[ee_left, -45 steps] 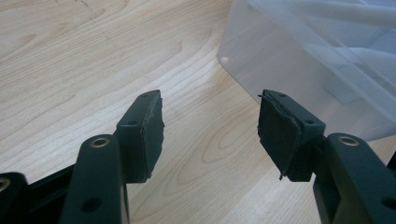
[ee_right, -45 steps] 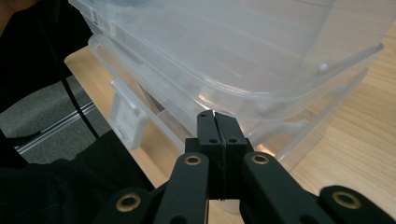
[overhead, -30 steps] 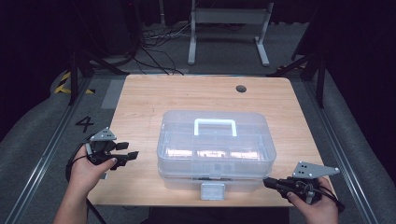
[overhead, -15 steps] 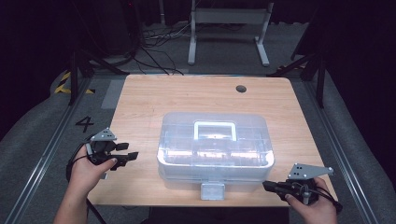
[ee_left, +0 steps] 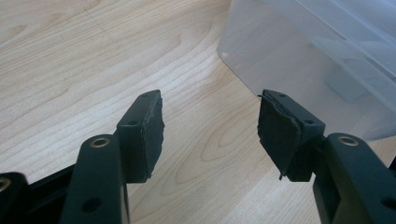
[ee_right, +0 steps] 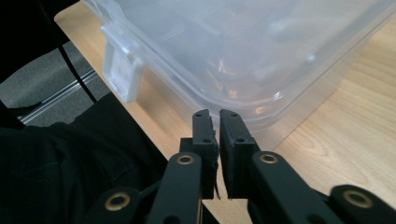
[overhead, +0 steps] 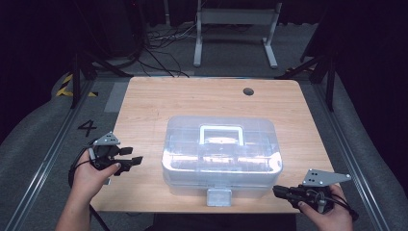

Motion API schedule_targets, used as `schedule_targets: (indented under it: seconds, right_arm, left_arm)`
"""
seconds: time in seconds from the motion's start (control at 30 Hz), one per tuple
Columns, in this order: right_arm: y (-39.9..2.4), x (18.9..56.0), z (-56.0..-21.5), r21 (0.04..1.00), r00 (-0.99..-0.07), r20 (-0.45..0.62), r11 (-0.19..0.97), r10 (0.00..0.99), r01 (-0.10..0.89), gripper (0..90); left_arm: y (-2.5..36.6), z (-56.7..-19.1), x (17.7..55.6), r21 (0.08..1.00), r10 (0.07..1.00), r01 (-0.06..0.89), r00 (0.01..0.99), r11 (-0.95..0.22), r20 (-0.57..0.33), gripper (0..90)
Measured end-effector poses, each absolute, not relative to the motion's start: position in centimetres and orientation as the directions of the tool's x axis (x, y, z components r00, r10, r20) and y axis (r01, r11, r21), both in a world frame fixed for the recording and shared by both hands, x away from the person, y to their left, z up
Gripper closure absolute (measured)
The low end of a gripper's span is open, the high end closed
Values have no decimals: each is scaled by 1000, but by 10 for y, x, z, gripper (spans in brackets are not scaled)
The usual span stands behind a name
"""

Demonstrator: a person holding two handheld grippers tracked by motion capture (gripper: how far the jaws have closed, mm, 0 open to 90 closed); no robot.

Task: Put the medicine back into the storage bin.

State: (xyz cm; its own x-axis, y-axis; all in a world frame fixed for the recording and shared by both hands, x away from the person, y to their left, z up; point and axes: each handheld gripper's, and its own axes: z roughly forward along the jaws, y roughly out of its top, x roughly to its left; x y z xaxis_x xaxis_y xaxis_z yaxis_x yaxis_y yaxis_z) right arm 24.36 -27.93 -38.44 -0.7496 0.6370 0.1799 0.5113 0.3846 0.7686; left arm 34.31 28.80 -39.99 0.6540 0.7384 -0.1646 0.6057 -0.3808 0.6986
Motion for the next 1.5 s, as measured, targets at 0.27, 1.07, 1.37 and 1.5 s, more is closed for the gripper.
schedule_targets:
  seconds: [0.27, 1.07, 1.37, 1.5]
  right_arm:
    - [-297, 244, -364, 801, -734, 144, 358, 664, 480, 762]
    - [-353, 312, -348, 863, -664, 58, 298, 745, 409, 409]
    - [-376, 329, -376, 838, -602, 78, 275, 794, 471, 391]
    - [-383, 337, -390, 820, -570, 44, 296, 821, 489, 391]
  left_arm:
    - [284, -397, 343, 715, 761, 604, 630, -353, -156, 385]
    - [294, -404, 336, 680, 789, 599, 612, -424, -47, 294]
    - [292, -411, 338, 652, 797, 616, 604, -442, -31, 291]
    - [291, -416, 337, 640, 798, 627, 602, -444, -36, 292]
